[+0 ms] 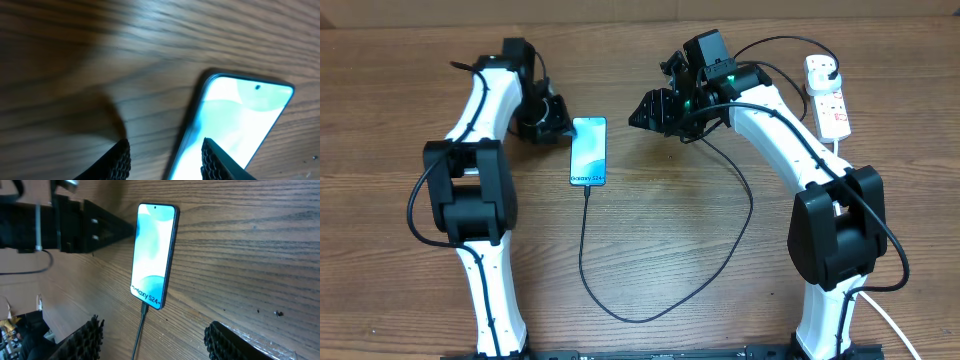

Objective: Plug charger to phone and switch on socket
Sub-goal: 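Move the right gripper to the white power strip's switch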

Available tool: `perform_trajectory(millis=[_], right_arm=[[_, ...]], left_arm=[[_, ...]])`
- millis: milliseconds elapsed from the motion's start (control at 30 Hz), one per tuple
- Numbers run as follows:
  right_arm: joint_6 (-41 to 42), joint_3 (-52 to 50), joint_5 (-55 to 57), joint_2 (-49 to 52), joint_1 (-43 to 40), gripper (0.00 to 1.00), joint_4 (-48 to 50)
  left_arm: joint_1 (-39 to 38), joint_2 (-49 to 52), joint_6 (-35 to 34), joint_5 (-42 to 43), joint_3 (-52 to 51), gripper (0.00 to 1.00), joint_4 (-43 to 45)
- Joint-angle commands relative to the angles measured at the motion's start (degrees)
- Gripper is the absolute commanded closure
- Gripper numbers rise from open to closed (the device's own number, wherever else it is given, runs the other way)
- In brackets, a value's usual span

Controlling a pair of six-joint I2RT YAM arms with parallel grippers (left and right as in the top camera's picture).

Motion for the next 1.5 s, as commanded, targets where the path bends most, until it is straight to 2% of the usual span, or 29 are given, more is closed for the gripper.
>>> perform_trajectory(millis=[0,167,333,533,733,1033,1167,1300,1333,1367,1400,1467], right_arm=[[-0.4,0.3,0.4,0.4,-0.3,0.35,0.1],[-2.2,1.0,0.4,-0.5,-0.6,0.41,-0.6],[-3.5,2.4,0.4,-3.8,-3.3,0.42,-2.1],[-3.5,2.7,0.6,-10.6,-11.7,0.42,-4.7],[-3.7,2.7,2.7,-13.0,-21.5,0.41,-8.3],[-5.1,2.7,17.9,-13.0,-32.1,0.37,-11.1],[-5.1,2.6,24.2,-12.8,-34.8,0.34,-10.3],[-5.1,2.6,25.7,-11.6,-37.0,0.31,-8.9],[-5.1,2.6,25.7,-11.3,-37.4,0.31,-8.6],[-5.1,2.6,25.7,-10.8,-37.9,0.30,-8.2],[-5.0,2.6,25.7,-10.4,-38.3,0.30,-7.6],[-4.9,2.6,26.0,-9.3,-38.9,0.28,-6.5]], left_arm=[[1.6,-0.8,-0.5,-2.9,6.1,0.59,-1.8],[2.1,-4.5,-0.5,-4.3,11.8,0.60,-4.7],[2.0,-9.4,-0.3,-6.8,13.7,0.60,-6.1],[2.0,-16.9,-0.3,-7.4,13.7,0.61,-6.1],[1.9,-23.3,-0.3,-7.1,13.7,0.60,-6.4],[1.9,-27.8,0.5,-7.0,13.7,0.60,-9.5],[1.6,-27.8,3.2,-6.2,13.6,0.60,-11.8],[1.0,-27.8,6.4,-6.3,13.6,0.58,-12.2],[0.9,-27.8,6.4,-6.3,13.6,0.55,-12.1],[0.9,-27.8,6.4,-6.3,13.6,0.43,-12.2],[0.9,-27.8,6.4,-6.3,13.6,0.00,-12.2],[0.9,-27.8,6.4,-6.3,13.5,0.00,-12.2]])
